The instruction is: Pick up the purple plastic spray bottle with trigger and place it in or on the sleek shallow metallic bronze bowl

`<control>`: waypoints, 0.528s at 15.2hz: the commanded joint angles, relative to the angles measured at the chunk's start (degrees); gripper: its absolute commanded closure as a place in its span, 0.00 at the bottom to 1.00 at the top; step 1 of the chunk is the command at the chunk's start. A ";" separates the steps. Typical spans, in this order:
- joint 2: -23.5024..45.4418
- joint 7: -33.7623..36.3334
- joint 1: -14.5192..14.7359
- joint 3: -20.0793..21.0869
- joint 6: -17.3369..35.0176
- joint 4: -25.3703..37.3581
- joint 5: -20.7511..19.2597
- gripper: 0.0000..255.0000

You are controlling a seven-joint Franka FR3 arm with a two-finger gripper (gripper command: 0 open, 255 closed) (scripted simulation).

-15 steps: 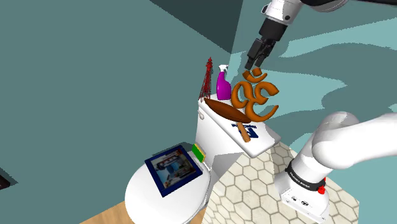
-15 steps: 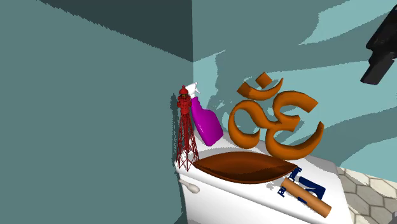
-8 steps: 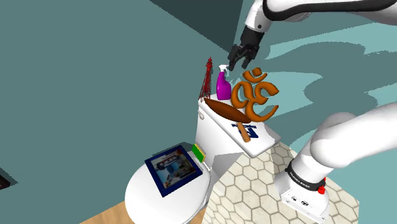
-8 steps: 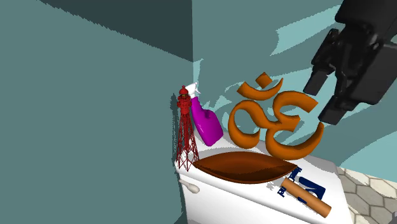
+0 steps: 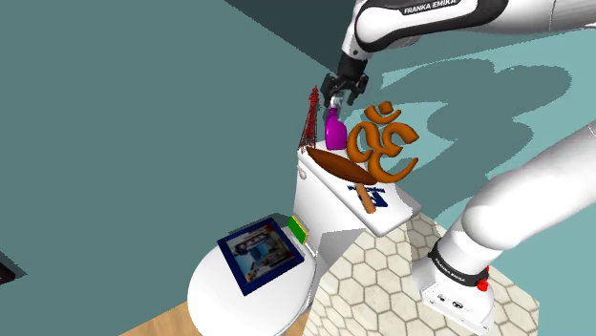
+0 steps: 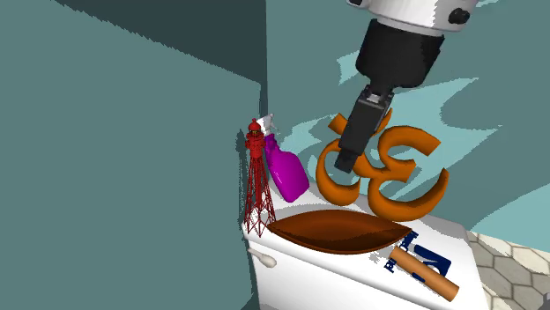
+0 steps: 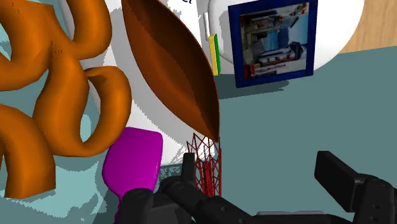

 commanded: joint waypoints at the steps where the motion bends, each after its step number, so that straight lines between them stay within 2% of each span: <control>1: 4.20 2.99 -1.07 0.22 2.18 2.10 -1.42 0.00; 8: 17.60 13.08 -3.85 -0.48 5.98 11.34 -6.72 0.00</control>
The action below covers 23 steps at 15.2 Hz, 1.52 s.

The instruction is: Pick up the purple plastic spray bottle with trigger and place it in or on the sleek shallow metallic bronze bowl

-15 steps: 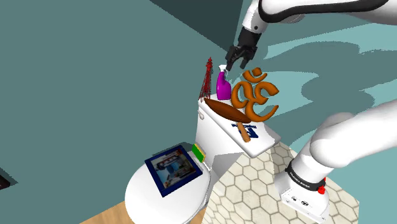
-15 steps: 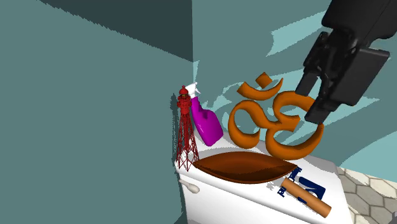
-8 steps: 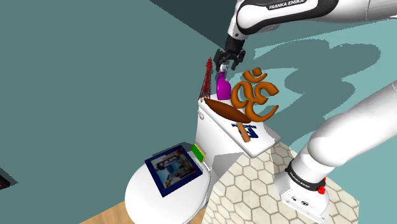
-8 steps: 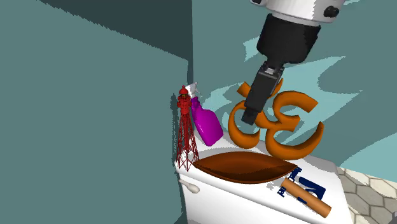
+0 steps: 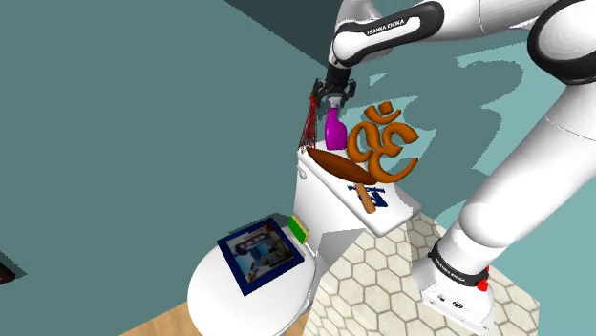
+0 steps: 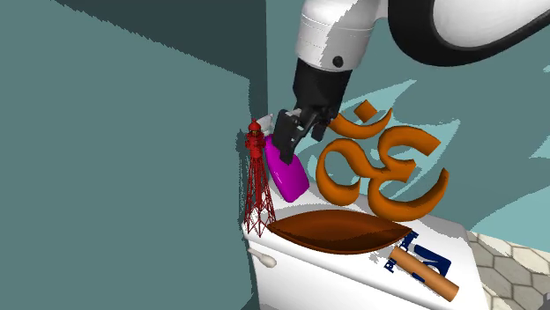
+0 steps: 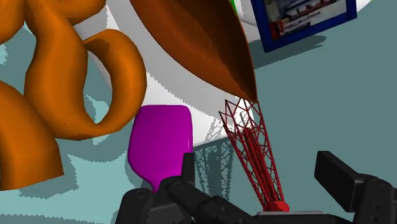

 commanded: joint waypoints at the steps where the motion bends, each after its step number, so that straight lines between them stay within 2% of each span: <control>1: 3.75 3.07 -0.57 -0.42 0.46 3.15 -1.54 0.00; 8: 16.50 11.67 -2.05 -3.37 0.84 14.84 -5.41 0.00; 15: 29.02 18.44 -3.98 -6.75 -1.12 28.55 -7.05 0.00; 23: 32.10 18.71 -5.12 -6.46 2.97 27.64 -7.47 0.00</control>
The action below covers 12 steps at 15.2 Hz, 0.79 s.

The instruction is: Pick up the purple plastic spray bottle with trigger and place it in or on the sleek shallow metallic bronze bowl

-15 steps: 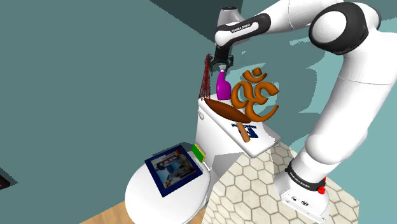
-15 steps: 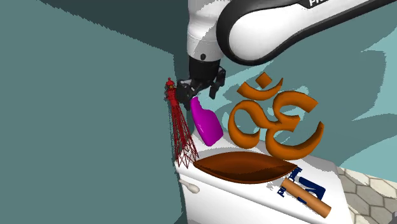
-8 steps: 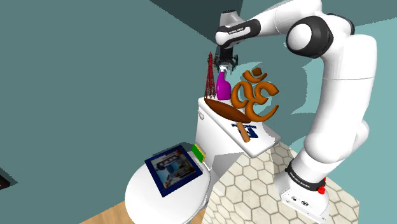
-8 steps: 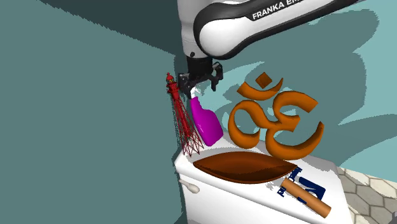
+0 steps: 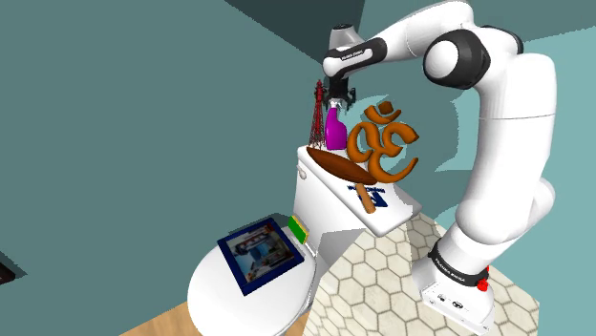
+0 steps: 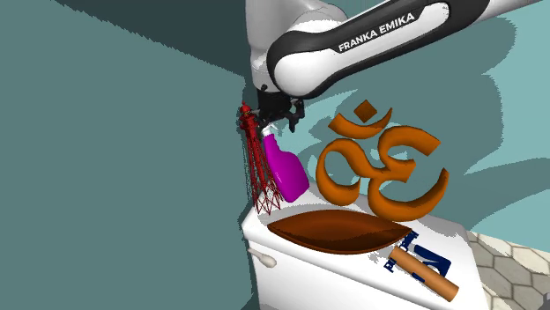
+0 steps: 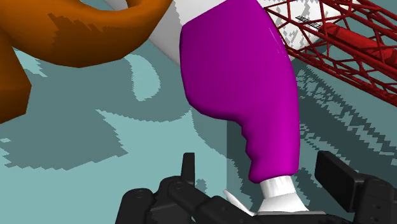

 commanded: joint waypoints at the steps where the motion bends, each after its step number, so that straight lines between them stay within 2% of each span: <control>1: 3.24 0.53 -0.19 0.13 6.05 -0.08 -0.18 0.00; 8: 3.22 0.77 -0.76 0.82 5.99 -0.06 -0.62 0.00; 9: 2.88 0.60 -0.92 0.77 6.22 -0.60 -0.60 1.00; 12: 3.63 -0.21 -1.30 0.75 4.97 1.51 -0.27 1.00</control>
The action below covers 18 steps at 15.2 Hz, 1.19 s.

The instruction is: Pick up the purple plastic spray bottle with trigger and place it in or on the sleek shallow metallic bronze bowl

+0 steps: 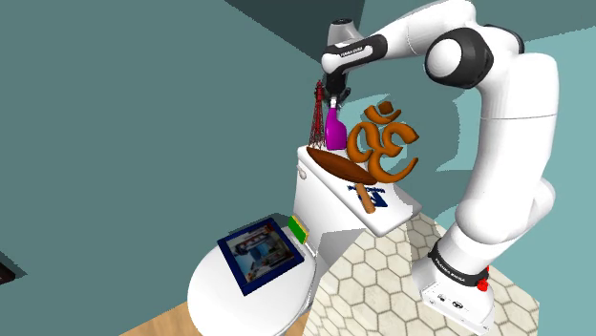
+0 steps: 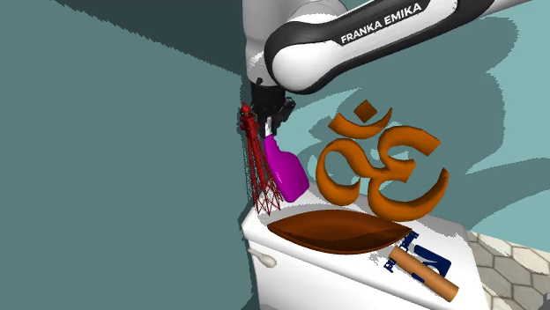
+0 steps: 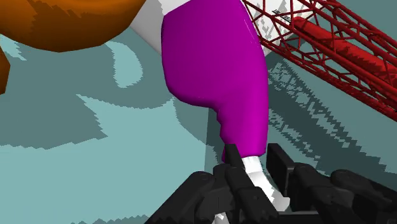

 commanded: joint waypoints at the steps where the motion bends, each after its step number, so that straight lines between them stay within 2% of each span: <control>1: 3.91 1.21 -0.86 -0.92 4.10 -0.44 -0.21 1.00; 6: 3.91 1.96 -0.52 -0.67 4.28 -0.80 -0.51 1.00; 16: 1.32 0.62 -0.97 0.11 -1.98 2.97 -0.15 1.00; 17: 1.15 0.59 -0.33 0.64 -4.18 3.27 -0.01 1.00; 18: 1.15 0.59 -0.33 0.64 -4.18 3.27 -0.01 0.00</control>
